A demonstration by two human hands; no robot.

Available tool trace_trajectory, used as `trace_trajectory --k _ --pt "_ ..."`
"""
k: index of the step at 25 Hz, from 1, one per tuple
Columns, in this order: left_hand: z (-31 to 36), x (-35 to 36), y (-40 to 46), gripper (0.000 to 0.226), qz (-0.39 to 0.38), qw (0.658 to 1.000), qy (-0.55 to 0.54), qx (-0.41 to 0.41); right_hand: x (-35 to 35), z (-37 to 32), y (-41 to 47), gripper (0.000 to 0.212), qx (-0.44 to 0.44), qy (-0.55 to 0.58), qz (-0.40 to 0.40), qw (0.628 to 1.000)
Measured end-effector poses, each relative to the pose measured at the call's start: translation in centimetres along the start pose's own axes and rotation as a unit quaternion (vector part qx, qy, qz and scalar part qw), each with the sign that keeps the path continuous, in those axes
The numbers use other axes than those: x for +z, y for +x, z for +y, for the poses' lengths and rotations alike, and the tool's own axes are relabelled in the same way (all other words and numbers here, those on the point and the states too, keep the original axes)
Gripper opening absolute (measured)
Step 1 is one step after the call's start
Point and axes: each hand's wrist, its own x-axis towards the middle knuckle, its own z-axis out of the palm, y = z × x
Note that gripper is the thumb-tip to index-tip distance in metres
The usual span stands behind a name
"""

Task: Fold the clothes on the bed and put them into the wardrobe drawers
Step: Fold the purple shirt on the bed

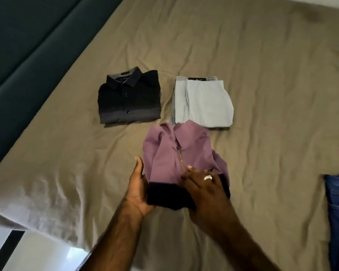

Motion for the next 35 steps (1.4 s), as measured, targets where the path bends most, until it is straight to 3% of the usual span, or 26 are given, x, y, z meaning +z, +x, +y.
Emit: trace_trajectory --k 3,5,8,9,10,12,14,16,18,19,21,22,23,24,26,28,29,31,33,34,35 --pt "-4.5 -4.3 2.1 0.088 0.102 0.992 0.073 0.014 5.2 3.4 -7.2 0.053 -0.008 -0.028 -0.117 0.993" --pt "-7.5 -8.5 4.3 0.09 0.211 0.948 0.219 0.092 8.0 5.3 -11.1 0.043 0.012 0.007 -0.126 0.992" --pt "-10.1 -10.7 4.5 0.052 0.378 0.769 0.407 0.318 9.2 6.1 -11.9 0.027 0.187 0.106 0.005 0.977" --pt "-10.5 -10.4 4.4 0.043 0.383 0.724 0.439 0.369 9.4 6.5 -10.8 0.028 0.243 0.113 0.051 0.962" --pt "-10.9 -9.9 4.5 0.043 0.374 0.702 0.474 0.377 9.9 7.0 -9.5 0.032 0.282 0.11 0.083 0.949" --pt "-11.0 -8.8 5.7 0.049 0.353 0.72 0.525 0.283 10.7 8.2 -6.2 0.044 0.334 0.129 0.091 0.929" --pt "-11.0 -8.1 7.0 0.04 0.352 0.724 0.556 0.207 11.2 9.4 -3.2 0.054 0.376 0.167 0.04 0.911" --pt "-10.9 -8.2 8.4 0.029 0.379 0.727 0.539 0.194 11.8 9.9 -1.5 0.04 0.391 0.165 -0.018 0.905" --pt "-11.0 -8.3 8.8 0.019 0.395 0.741 0.5 0.212 11.9 10.3 -1.1 0.035 0.381 0.195 -0.009 0.904" --pt "-11.1 -8.5 9.1 0.017 0.37 0.787 0.433 0.238 11.9 10.7 -1.3 0.041 0.38 0.228 0.008 0.896" --pt "-10.9 -8.7 8.9 0.018 0.259 0.914 0.186 0.252 10.9 10.9 -2.0 0.042 0.382 0.346 0.065 0.854" --pt "-10.9 -8.9 8.7 0.015 0.195 0.951 0.066 0.231 10.1 10.8 -2.4 0.034 0.379 0.435 0.09 0.812" --pt "-10.7 -9.2 8.5 0.012 0.167 0.964 -0.014 0.208 9.4 10.6 -2.3 0.025 0.38 0.51 0.101 0.765" --pt "-10.5 -9.4 8.3 0.012 0.168 0.966 -0.04 0.194 9.0 10.7 -2.0 0.021 0.389 0.542 0.102 0.738" --pt "-9.8 -10.5 8.5 0.005 0.274 0.933 0.098 0.213 10.0 12.1 -0.8 0.019 0.434 0.469 0.082 0.765" --pt "-9.7 -11.4 8.9 0.029 0.379 0.822 0.358 0.228 11.0 12.9 -0.6 0.02 0.47 0.367 0.036 0.802" --pt "-9.8 -11.4 8.8 0.045 0.381 0.783 0.439 0.222 11.5 12.8 -0.6 0.021 0.48 0.357 0.035 0.801" --pt "-10.6 -11.1 8.8 0.056 0.301 0.803 0.461 0.226 11.4 12.3 -0.6 0.021 0.462 0.371 0.045 0.804" --pt "-10.7 -11.4 8.9 0.046 0.239 0.881 0.347 0.214 11.2 11.6 -0.3 0.022 0.402 0.435 0.026 0.805" --pt "-10.7 -11.6 8.9 0.042 0.238 0.912 0.271 0.198 11.2 11.4 -0.3 0.026 0.376 0.468 0.011 0.799" --pt "-10.7 -12.0 8.9 0.042 0.264 0.912 0.247 0.195 11.3 11.3 -0.3 0.034 0.373 0.459 0.001 0.806"
